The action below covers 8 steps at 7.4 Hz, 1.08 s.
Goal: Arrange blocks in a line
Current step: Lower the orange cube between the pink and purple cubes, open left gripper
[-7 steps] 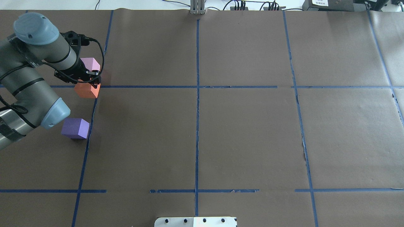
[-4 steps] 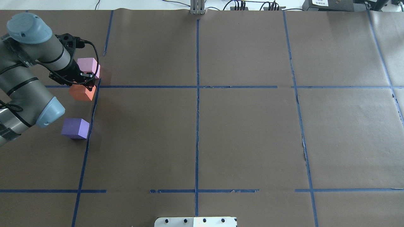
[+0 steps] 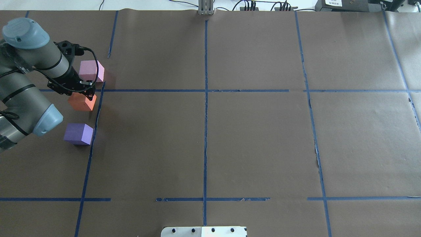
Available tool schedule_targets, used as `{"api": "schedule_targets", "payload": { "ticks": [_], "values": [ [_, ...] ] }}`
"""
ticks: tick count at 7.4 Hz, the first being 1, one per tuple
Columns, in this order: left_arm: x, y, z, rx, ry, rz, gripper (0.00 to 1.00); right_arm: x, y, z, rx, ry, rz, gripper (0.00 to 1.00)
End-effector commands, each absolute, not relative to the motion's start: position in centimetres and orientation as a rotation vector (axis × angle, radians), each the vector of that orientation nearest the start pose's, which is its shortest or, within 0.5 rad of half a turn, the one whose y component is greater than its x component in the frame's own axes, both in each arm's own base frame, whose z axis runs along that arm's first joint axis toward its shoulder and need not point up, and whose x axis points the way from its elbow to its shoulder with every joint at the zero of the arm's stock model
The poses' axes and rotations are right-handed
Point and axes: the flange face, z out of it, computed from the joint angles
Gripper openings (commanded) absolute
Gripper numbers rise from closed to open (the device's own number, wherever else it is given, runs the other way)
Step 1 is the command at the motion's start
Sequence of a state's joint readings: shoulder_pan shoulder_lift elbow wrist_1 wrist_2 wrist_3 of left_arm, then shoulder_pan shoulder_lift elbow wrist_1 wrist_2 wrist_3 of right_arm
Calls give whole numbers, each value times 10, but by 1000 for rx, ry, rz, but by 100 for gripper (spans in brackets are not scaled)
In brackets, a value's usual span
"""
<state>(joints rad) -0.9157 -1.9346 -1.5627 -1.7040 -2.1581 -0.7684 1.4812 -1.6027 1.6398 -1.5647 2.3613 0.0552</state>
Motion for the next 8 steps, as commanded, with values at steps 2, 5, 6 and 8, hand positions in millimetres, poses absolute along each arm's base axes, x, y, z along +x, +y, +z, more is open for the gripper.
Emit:
{"api": "schedule_targets", "payload": {
  "ticks": [2, 5, 6, 8],
  "values": [
    [335, -559, 456, -37, 761, 0, 0, 20, -485, 638, -15, -791, -50, 100],
    [336, -559, 457, -36, 762, 2, 23, 20, -485, 639, -16, -791, -49, 100],
    [337, -558, 458, -33, 762, 12, 71, 20, -485, 639, -16, -791, -49, 100],
    [339, -560, 468, -21, 770, 19, 100, 20, -485, 639, -16, -791, -49, 100]
  ]
}}
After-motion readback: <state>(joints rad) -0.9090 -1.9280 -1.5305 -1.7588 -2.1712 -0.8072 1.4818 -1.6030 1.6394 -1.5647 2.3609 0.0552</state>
